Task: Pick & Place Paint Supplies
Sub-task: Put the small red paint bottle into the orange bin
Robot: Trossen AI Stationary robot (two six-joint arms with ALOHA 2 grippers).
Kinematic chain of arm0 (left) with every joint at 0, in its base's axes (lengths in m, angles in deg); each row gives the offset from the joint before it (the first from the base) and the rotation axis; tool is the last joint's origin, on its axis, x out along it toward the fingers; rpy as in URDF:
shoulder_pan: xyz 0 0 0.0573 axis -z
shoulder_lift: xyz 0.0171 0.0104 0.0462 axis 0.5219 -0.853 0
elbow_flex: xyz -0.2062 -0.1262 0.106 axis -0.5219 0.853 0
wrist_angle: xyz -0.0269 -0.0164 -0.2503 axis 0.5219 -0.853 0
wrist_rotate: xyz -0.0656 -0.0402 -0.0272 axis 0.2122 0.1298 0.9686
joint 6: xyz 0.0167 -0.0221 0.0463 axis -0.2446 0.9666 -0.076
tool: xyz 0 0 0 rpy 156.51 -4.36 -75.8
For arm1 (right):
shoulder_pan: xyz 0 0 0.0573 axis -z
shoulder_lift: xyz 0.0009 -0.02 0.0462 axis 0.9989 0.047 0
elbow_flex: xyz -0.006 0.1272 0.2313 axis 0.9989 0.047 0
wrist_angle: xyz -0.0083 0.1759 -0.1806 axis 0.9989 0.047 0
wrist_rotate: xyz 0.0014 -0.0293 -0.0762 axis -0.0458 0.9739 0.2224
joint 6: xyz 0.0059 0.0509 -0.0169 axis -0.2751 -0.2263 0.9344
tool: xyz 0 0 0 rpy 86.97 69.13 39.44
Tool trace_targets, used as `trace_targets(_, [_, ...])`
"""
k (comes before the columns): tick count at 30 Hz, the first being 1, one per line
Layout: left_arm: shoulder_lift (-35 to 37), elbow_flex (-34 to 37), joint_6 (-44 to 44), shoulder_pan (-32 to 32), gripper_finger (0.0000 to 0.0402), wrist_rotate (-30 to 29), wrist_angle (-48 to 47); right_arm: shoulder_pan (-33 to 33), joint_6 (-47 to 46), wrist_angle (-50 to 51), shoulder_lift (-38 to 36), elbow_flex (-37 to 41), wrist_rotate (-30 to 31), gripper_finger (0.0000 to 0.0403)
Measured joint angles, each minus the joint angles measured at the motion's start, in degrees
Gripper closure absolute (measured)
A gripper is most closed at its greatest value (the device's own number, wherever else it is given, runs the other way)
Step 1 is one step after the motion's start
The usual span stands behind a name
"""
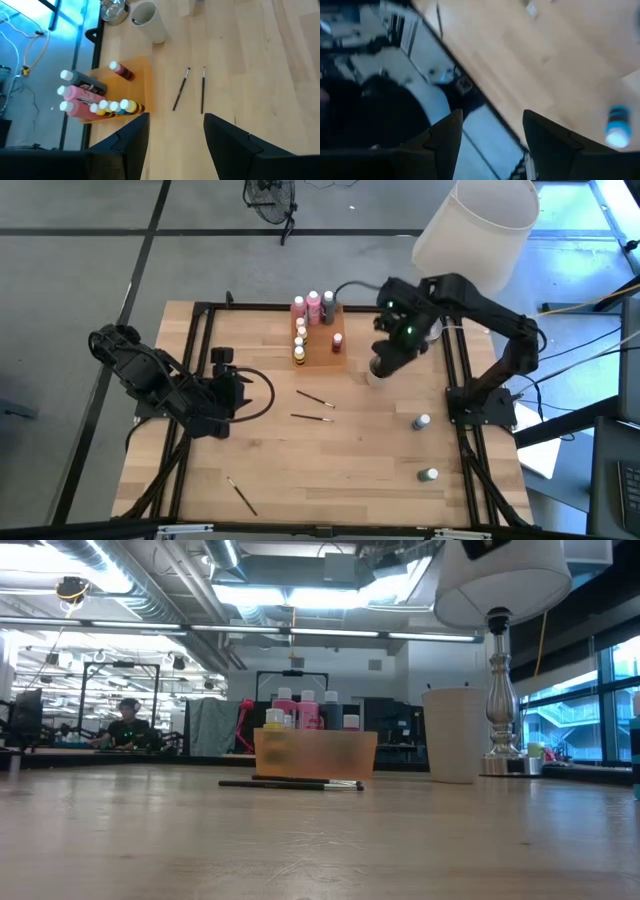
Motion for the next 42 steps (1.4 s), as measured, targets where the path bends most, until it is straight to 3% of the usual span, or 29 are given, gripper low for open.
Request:
trace_targets(6, [0.0,0.0,3.0,0.0,0.0217,4.8,0.0,-8.9,-2.9,-0.2,0.0,0.0,-0.7,0.019])
trace_targets(21, [0.9,0.0,10.0,0.3,0.0217,31.7,0.0,-21.1,-9.0,-7.1,0.1,0.0,20.3,0.019])
trace_targets(28, [1.0,0.0,14.4,3.5,0.0217,34.2,0.0,-24.3,-8.5,-10.5,0.1,0.0,29.1,0.019])
trace_targets(42, [0.6,1.2,40.7,11.8,0.0217,34.7,0.1,-32.5,-5.3,-11.5,0.1,0.0,37.7,0.019])
